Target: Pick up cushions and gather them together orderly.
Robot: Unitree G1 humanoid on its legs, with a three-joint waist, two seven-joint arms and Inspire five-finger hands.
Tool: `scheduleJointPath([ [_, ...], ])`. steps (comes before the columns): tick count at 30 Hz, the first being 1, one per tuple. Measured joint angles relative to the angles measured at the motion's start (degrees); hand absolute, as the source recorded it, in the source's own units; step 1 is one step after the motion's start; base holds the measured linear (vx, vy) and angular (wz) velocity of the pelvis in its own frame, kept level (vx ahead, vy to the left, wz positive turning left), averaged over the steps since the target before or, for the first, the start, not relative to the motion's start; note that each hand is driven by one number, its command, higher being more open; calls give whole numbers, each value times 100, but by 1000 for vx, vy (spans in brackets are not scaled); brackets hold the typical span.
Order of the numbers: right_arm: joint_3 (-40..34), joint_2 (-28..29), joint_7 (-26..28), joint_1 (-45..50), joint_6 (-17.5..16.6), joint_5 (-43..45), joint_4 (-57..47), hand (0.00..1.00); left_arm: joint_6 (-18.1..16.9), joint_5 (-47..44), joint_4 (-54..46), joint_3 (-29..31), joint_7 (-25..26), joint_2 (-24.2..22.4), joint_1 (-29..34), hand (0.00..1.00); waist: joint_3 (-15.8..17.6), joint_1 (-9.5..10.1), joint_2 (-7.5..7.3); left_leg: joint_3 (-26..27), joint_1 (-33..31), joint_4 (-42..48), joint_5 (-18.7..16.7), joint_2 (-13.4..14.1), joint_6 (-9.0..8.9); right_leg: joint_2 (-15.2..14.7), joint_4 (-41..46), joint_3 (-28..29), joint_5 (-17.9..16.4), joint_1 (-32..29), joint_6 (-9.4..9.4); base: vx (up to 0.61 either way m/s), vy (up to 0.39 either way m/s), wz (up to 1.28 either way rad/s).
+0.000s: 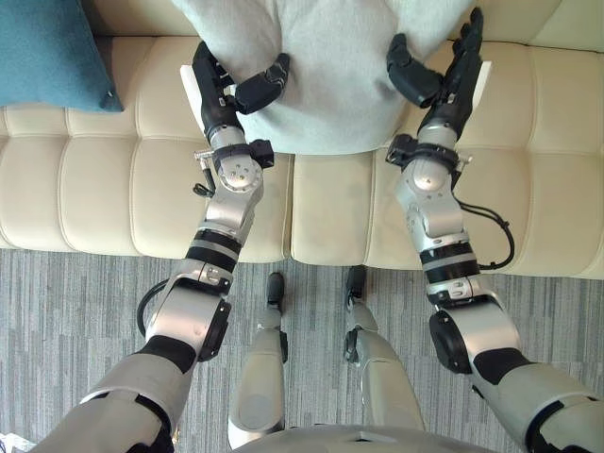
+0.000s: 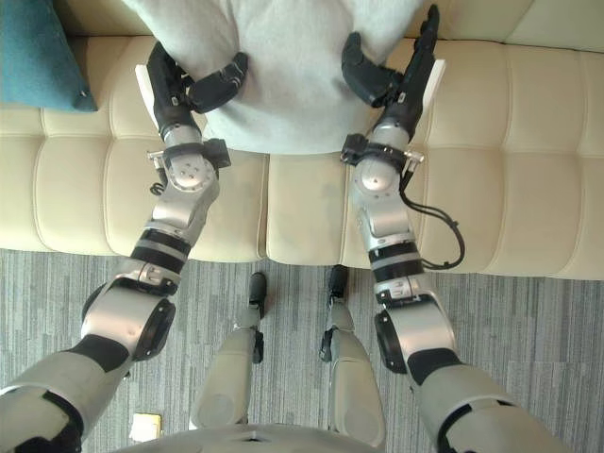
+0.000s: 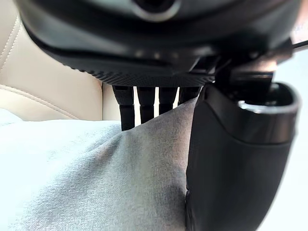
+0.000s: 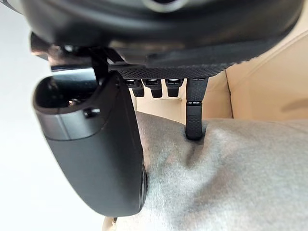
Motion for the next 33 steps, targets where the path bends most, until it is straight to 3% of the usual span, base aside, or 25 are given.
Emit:
scheduleJointPath([
  [7, -313, -453, 41, -909, 12, 438, 630, 100, 65, -275, 359, 414, -260, 118, -635, 100, 41, -25, -12, -12, 163, -355, 218, -10, -26, 43, -313, -17, 194, 138, -20, 30, 12, 0],
  [18, -436, -555, 128, -1646, 77, 1599, 1633, 100, 113, -1173, 576, 605, -538, 333, -1283, 100, 244, -109, -1, -132, 236, -435, 295, -14, -36, 45, -314, -100, 200, 238, -28, 41, 42, 4],
  [31, -657, -705, 447, -1648, 60, 2051, 1652, 100, 50, -1892, 846, 900, -1103, 745, -1318, 100, 274, -137, 0, -107, 300, -456, 305, -15, -36, 43, -317, -78, 207, 271, -29, 49, 48, -1],
  [33, -656, -761, 496, -1302, 45, 2056, 1298, 100, 27, -1891, 802, 905, -1156, 794, -1225, 100, 274, -129, 0, -99, 304, -456, 303, -15, -36, 42, -318, -70, 206, 271, -29, 59, 53, -1],
])
